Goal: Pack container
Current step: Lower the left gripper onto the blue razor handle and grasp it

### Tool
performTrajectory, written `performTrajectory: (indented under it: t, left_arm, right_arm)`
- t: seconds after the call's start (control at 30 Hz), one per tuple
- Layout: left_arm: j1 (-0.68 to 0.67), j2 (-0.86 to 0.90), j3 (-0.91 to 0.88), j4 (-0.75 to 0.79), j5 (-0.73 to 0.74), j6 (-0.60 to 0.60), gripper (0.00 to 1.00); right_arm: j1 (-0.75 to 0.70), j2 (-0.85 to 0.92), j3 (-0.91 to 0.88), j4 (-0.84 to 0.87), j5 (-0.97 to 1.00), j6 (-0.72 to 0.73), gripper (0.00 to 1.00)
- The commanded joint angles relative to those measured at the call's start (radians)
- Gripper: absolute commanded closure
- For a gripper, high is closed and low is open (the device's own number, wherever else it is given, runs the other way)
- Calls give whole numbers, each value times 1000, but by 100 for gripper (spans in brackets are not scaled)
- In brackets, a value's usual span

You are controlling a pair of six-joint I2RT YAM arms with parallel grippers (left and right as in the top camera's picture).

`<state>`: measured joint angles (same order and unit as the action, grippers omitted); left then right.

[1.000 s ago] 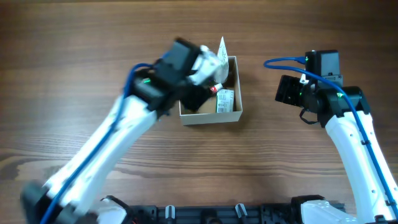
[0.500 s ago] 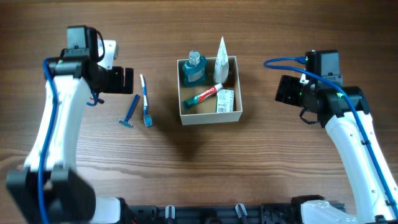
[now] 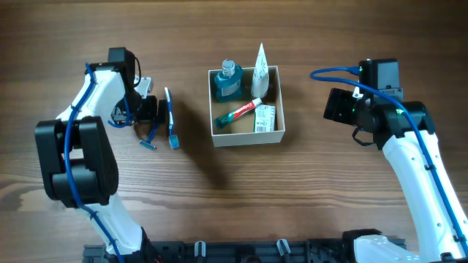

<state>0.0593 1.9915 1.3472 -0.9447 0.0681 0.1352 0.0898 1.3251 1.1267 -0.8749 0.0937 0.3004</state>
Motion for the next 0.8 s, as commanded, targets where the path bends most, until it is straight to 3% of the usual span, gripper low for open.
performTrajectory:
  t: [0.0,0.5,0.77]
  left_arm:
    - [0,16,-4,16,-13,-17,0]
    - [0,21,-93,93,-45,-36,1]
    - [0,21,-93,73,-43,-37,33]
  right_arm:
    - [-3,12,5,5,3,-13,17]
    - [-3,12,5,6,2,-13,17]
    - [-3,12,5,6,2,-13,16]
